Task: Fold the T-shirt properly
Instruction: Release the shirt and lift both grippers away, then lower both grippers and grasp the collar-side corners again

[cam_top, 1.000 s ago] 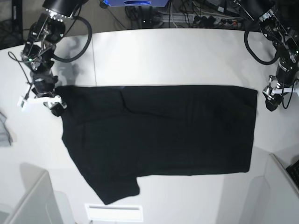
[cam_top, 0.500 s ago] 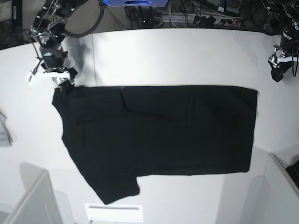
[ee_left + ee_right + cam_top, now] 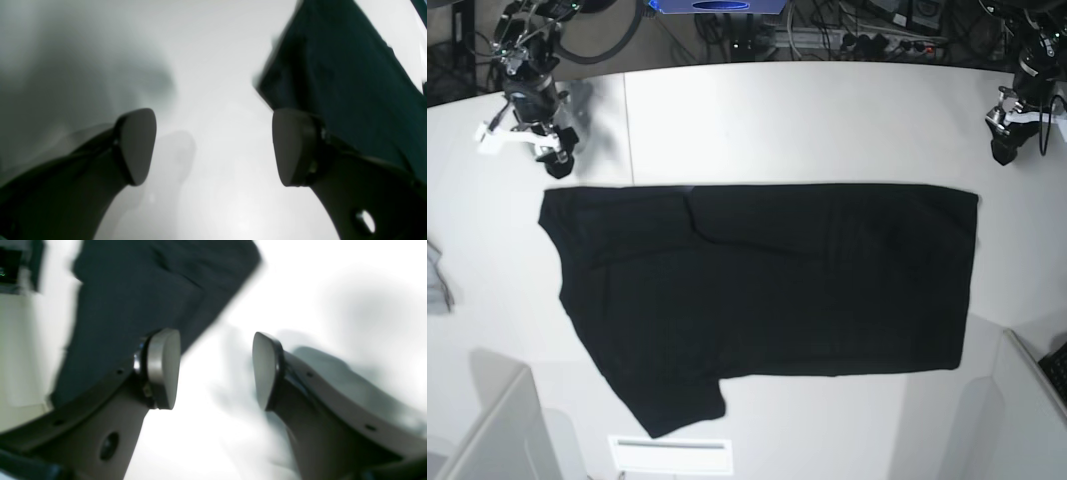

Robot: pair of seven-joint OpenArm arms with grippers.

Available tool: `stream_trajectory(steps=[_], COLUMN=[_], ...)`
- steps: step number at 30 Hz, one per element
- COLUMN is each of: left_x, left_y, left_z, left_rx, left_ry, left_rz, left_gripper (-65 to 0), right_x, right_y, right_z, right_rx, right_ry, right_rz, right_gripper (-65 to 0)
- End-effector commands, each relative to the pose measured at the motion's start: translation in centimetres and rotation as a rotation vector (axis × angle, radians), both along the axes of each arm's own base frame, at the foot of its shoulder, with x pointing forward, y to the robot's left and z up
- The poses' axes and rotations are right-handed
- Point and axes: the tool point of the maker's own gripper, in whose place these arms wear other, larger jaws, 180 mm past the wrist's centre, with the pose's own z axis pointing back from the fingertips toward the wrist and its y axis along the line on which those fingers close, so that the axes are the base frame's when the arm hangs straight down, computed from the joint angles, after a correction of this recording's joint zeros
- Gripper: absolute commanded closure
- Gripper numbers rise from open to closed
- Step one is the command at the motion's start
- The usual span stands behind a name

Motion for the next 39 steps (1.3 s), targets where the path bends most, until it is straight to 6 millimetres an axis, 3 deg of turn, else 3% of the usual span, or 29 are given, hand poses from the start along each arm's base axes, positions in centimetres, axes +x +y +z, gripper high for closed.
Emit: stream_trajectory(steps=[1, 6, 10, 12, 27, 32, 39], left_x=[0.9, 1.7, 0.9, 1.5, 8.4, 9.4, 9.1], left_y=[0.1, -0.8, -0.5, -0.5, -0.3, -0.6, -0.8], left_z=[1.1, 0.1, -2.5, -2.9, -1.1, -2.5, -4.0], left_rx=[0.02, -0.016, -0.083, -0.102, 0.014, -0.046, -0.087], left_ry=[-0.037, -0.037, 0.006, -0.003, -0.026, -0.024, 0.0], left_rz=[-0.018, -0.032, 0.008, 0.018, -0.049, -0.032, -0.02], left_gripper=[-51.8, -51.8, -51.8, -51.8, -51.8, -51.7, -51.5], right_x=[0.7, 0.3, 0.5, 0.7, 2.9, 3.5, 4.9], right_y=[-0.4, -0.2, -0.3, -0.4, -0.5, -0.6, -1.4], right_z=[0.6, -0.6, -0.5, -0.4, 0.0, -0.6, -2.2], right_rx=[-0.01, 0.007, 0.005, 0.003, -0.016, -0.025, 0.022], right_ry=[-0.031, -0.002, -0.008, -0.012, -0.037, -0.021, -0.01], right_rz=[-0.003, -0.006, -0.007, -0.006, 0.0, 0.001, -0.045], right_gripper=[-32.9, -33.0, -33.0, -33.0, -32.9, -32.7, -32.7])
